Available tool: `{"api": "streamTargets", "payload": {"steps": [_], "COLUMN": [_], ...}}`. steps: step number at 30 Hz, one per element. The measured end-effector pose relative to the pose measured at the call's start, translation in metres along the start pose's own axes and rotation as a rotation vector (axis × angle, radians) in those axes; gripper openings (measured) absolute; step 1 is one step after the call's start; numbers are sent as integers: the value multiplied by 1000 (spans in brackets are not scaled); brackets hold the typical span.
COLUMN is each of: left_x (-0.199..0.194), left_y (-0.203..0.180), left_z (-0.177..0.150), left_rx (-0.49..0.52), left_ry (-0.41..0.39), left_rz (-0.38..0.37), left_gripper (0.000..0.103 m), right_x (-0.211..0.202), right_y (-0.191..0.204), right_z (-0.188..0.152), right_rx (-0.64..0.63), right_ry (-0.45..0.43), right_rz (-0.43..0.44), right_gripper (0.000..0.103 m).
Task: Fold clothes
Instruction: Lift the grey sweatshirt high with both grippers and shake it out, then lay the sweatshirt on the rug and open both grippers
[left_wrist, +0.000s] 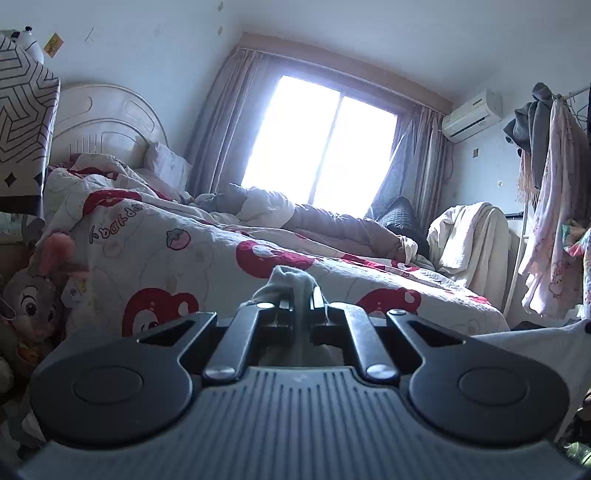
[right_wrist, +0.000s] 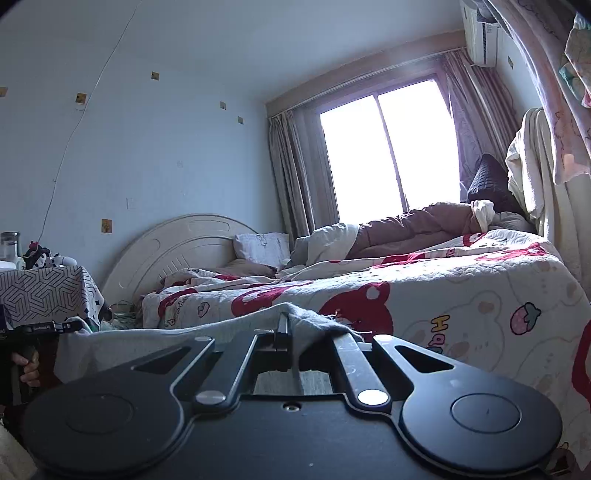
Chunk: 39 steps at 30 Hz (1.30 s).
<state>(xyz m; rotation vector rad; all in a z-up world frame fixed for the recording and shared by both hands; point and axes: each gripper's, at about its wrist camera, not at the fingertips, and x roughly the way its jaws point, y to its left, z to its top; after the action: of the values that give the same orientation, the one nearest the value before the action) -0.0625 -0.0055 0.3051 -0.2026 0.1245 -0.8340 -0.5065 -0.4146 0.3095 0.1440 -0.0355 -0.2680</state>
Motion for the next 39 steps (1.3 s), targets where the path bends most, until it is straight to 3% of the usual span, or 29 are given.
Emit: {"api": "streamTargets", "payload": {"steps": [7, 11, 15, 21, 23, 24, 25, 27, 30, 33, 39], "left_x": [39, 115, 198, 274, 297, 308, 315, 306, 268, 225, 147], "left_y": [0, 14, 34, 46, 52, 55, 61, 73, 80, 78, 94], "left_z": [-19, -67, -114, -175, -195, -206, -218, -242, -269, -292, -335], "left_rx": [75, 163, 114, 63, 17, -7, -49, -137, -121, -85, -124], "left_ry": [98, 194, 303, 383, 441, 470, 506, 522, 537, 562, 638], "left_rz": [55, 77, 99, 123, 131, 135, 140, 151, 160, 189, 270], "left_gripper": [6, 6, 6, 7, 16, 18, 21, 22, 35, 39, 41], "right_x": [59, 123, 191, 274, 300, 311, 317, 313, 285, 256, 208], "right_y": [-45, -83, -130, -184, -195, -199, -199, -191, -170, -141, -65], "right_z": [-50, -89, -125, -173, -196, -210, -225, -254, -297, -342, -427], "right_rx": [44, 85, 157, 192, 169, 153, 132, 141, 262, 380, 508], "right_ry": [135, 251, 347, 423, 478, 510, 541, 549, 547, 588, 689], "right_rz": [-39, -105, -181, -294, -354, -394, -447, -521, -529, -463, -332], "right_gripper": [3, 3, 3, 3, 5, 12, 29, 37, 41, 42, 42]}}
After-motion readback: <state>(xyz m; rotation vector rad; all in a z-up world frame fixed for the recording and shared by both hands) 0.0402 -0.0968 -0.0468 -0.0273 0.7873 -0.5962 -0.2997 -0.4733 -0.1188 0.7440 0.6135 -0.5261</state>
